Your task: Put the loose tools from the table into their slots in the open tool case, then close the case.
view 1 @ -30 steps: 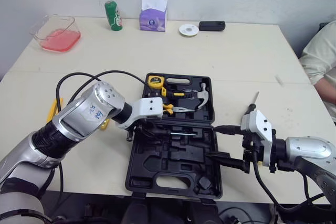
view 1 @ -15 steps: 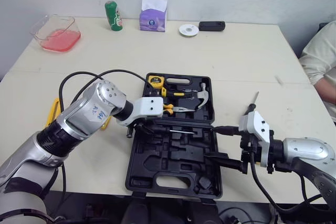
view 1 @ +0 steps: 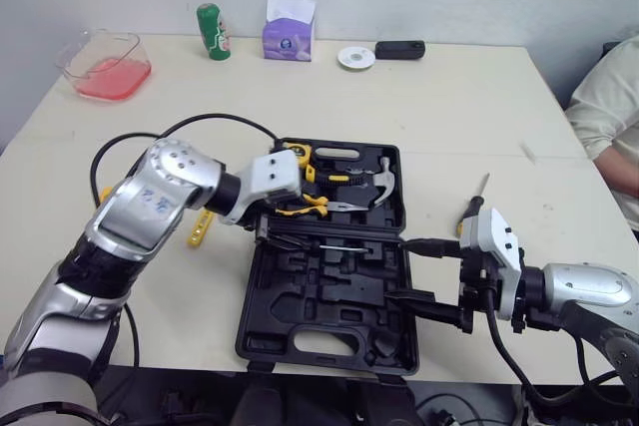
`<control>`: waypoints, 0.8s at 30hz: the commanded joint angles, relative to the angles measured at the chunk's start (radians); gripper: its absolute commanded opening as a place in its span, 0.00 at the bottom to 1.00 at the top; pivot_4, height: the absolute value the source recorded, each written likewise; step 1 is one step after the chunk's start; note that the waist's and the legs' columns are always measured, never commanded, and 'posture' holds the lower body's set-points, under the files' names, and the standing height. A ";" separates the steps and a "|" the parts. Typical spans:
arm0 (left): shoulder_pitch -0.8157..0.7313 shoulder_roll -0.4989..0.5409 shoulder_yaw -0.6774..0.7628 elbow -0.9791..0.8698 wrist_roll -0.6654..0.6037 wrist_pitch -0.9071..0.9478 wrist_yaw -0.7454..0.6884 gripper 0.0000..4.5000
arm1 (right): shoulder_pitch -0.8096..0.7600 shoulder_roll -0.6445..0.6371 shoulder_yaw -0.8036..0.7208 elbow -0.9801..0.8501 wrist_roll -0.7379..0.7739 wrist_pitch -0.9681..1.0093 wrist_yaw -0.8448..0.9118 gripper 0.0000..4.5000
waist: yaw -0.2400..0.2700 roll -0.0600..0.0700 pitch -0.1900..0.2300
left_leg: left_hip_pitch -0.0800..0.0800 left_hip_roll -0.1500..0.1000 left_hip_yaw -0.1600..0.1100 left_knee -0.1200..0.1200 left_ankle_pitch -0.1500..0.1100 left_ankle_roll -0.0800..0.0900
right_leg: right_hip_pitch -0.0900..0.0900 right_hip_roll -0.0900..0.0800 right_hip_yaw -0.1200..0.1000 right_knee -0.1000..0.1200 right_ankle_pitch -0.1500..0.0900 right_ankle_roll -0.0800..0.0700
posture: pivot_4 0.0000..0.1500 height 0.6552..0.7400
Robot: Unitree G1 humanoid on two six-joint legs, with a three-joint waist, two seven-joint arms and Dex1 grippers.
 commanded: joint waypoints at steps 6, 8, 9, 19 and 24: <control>0.258 -0.182 0.228 0.056 -0.159 -0.230 0.060 0.29 | -0.030 0.002 -0.005 -0.015 -0.003 -0.025 0.002 1.00 | 0.002 -0.001 0.000 | -0.002 0.000 -0.004 0.003 -0.001 0.000 | 0.001 -0.001 0.000 -0.001 0.001 0.001 | 1.00 1.00; 0.278 -0.171 0.203 0.061 -0.123 -0.279 0.051 0.09 | -0.034 -0.004 -0.004 -0.010 -0.007 -0.026 0.009 1.00 | 0.002 0.000 0.000 | -0.002 -0.001 -0.005 0.003 -0.001 0.000 | 0.001 -0.001 -0.001 -0.001 0.001 0.001 | 1.00 1.00; 0.283 -0.167 0.194 0.068 -0.110 -0.292 0.050 0.02 | -0.037 -0.006 -0.003 -0.007 -0.009 -0.026 0.011 1.00 | 0.001 0.000 0.000 | -0.002 -0.001 -0.005 0.003 -0.001 0.000 | 0.002 -0.001 -0.001 -0.001 0.001 0.001 | 1.00 1.00; 0.255 -0.165 0.110 0.176 -0.013 -0.338 0.059 0.02 | -0.042 -0.008 -0.009 -0.009 -0.013 -0.023 0.014 1.00 | 0.001 0.000 0.000 | -0.001 -0.003 -0.006 0.002 -0.001 0.001 | 0.002 -0.001 -0.002 -0.001 0.001 0.001 | 1.00 1.00; 0.231 -0.150 0.067 0.221 0.022 -0.301 0.043 0.02 | -0.033 -0.011 -0.019 -0.017 -0.009 -0.020 0.016 1.00 | 0.000 0.000 0.000 | -0.001 -0.003 -0.006 0.002 -0.001 0.001 | 0.002 -0.001 -0.002 0.000 0.001 0.001 | 1.00 1.00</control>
